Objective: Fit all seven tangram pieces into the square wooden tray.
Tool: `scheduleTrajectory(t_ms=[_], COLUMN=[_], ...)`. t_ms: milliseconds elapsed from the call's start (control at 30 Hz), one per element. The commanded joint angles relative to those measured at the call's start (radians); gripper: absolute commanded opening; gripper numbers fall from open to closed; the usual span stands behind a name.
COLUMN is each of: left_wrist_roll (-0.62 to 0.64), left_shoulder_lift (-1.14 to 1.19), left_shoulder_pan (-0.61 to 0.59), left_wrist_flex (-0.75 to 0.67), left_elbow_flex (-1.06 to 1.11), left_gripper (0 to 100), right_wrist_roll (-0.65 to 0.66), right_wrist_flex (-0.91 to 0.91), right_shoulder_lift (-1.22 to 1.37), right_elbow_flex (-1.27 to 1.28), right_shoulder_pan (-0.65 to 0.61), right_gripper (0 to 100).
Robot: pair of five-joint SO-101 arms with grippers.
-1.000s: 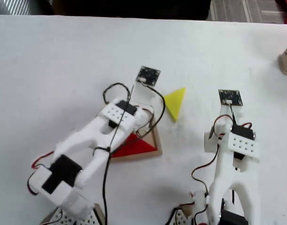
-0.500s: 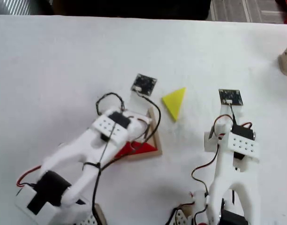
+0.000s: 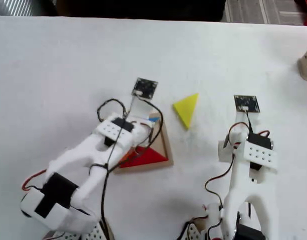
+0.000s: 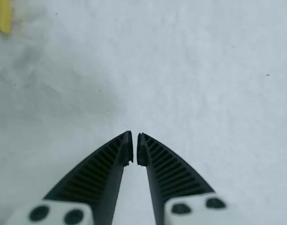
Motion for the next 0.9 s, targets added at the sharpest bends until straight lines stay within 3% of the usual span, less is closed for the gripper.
scheduleTrajectory(t_ms=[0,300,467,633,867], left_wrist_roll=[0.002,0.000,0.000,0.000,0.008], left_shoulder_lift=[-0.007,-0.243,-0.366,-0.400,-0.318], left_shoulder_pan=[-0.005,-0.005,-0.058,-0.189,-0.343], left_wrist_flex=[0.017,0.153,0.080,-0.031,-0.126], left_elbow_flex=[-0.049,-0.009,0.086,0.126,0.084], left_gripper=[2,2,3,3,3], right_wrist_roll=[0.005,0.006,0.000,-0.147,-0.295], right_wrist_flex=[-0.018,-0.018,-0.018,-0.013,-0.013], right_shoulder_lift=[0.002,0.002,0.002,0.001,0.004], right_elbow_flex=[-0.003,-0.003,-0.009,-0.071,-0.170], right_shoulder_pan=[0.010,0.007,0.004,-0.050,-0.274], right_gripper=[2.5,2.5,8.4,19.1,20.0])
